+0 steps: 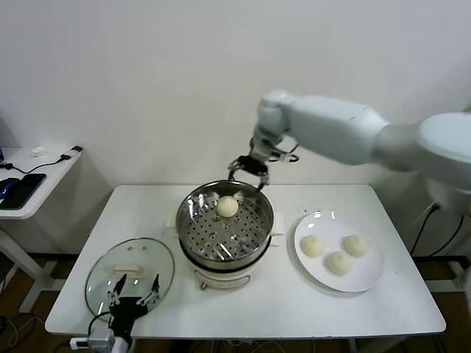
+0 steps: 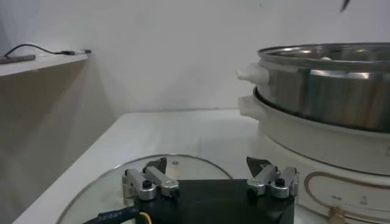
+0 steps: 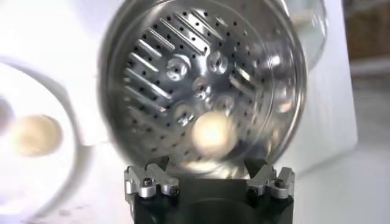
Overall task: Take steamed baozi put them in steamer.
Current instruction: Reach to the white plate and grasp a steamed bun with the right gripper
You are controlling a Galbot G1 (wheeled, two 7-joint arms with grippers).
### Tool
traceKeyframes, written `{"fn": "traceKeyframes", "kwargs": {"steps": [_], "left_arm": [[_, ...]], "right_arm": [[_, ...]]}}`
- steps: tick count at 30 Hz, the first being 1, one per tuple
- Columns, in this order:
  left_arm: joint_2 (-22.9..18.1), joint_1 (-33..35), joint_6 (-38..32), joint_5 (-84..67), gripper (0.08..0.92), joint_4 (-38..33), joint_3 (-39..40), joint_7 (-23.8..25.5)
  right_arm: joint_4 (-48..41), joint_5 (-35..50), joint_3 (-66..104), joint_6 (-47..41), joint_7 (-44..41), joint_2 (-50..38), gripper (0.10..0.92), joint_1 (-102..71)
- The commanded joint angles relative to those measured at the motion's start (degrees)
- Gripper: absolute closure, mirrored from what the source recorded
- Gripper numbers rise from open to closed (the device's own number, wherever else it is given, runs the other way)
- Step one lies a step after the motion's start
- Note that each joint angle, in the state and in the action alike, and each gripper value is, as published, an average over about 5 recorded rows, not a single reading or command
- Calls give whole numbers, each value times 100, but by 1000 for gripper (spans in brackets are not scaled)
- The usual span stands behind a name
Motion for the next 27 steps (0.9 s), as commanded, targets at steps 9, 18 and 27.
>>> {"fn": "traceKeyframes", "kwargs": {"steps": [9,18,27], "left_arm": [[-10,-22,-42,-55,177,38,-44,8],[-67,31,-62,-32,177,85,-44,9],[-93,49,-58,-13,177,111,-33,9]], "right_arm": [[2372,1520,-1879,-3721,735,-2473,203,453],[1603,1324,-661,-4062,944,-2422,203,-1279],[796,996,343,-4115,1115,-1961,203,-2312]]}}
